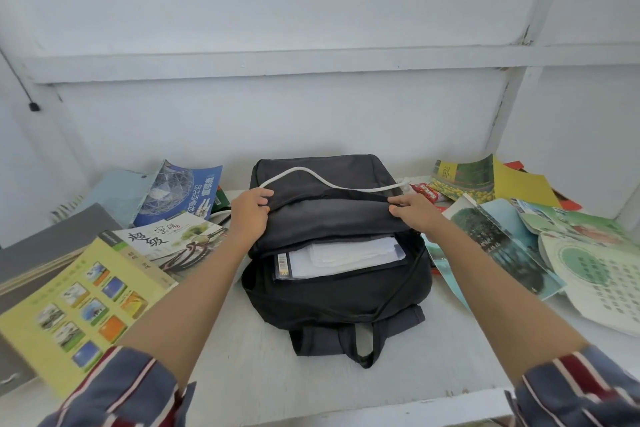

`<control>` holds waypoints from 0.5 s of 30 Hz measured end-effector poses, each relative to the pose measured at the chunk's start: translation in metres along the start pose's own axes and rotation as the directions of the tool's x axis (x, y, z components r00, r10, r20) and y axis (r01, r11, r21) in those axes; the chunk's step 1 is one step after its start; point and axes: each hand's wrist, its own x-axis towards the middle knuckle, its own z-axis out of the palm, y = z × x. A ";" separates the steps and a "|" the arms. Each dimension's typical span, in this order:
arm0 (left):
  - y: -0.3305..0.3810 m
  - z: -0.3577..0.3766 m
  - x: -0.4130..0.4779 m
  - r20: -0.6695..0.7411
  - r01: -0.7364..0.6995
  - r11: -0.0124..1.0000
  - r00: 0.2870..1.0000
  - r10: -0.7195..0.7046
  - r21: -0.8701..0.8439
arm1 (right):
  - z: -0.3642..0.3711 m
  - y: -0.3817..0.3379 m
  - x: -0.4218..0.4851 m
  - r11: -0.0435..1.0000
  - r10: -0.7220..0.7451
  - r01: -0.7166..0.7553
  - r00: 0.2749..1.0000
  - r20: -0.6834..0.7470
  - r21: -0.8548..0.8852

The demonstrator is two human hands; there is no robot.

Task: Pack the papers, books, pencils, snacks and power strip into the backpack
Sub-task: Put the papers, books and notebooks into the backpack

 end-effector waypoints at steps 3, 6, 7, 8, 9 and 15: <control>-0.001 -0.001 0.002 0.016 -0.007 1.000 1.000 0.007 0.003 | 0.000 -0.002 -0.003 1.000 -0.008 0.009 1.000 0.016 -0.024; 0.002 0.001 0.001 0.055 -0.037 0.999 0.998 0.035 0.038 | -0.003 -0.004 -0.007 0.997 -0.047 0.048 0.999 0.017 -0.061; 0.004 0.001 0.000 0.062 -0.045 0.998 0.997 0.042 0.047 | -0.005 -0.005 -0.009 0.996 -0.058 0.059 0.998 0.008 -0.060; 0.008 0.003 -0.001 0.064 -0.053 0.997 0.997 0.050 0.052 | -0.006 -0.005 -0.010 0.995 -0.076 0.075 0.997 -0.002 -0.059; 0.012 0.004 -0.002 0.061 -0.069 0.996 0.996 0.066 0.053 | -0.009 -0.006 -0.011 0.994 -0.092 0.091 0.996 -0.015 -0.059; 0.048 0.021 -0.012 0.049 -0.213 0.977 0.976 0.212 0.016 | -0.027 -0.005 -0.019 0.990 -0.127 0.123 0.989 -0.073 -0.066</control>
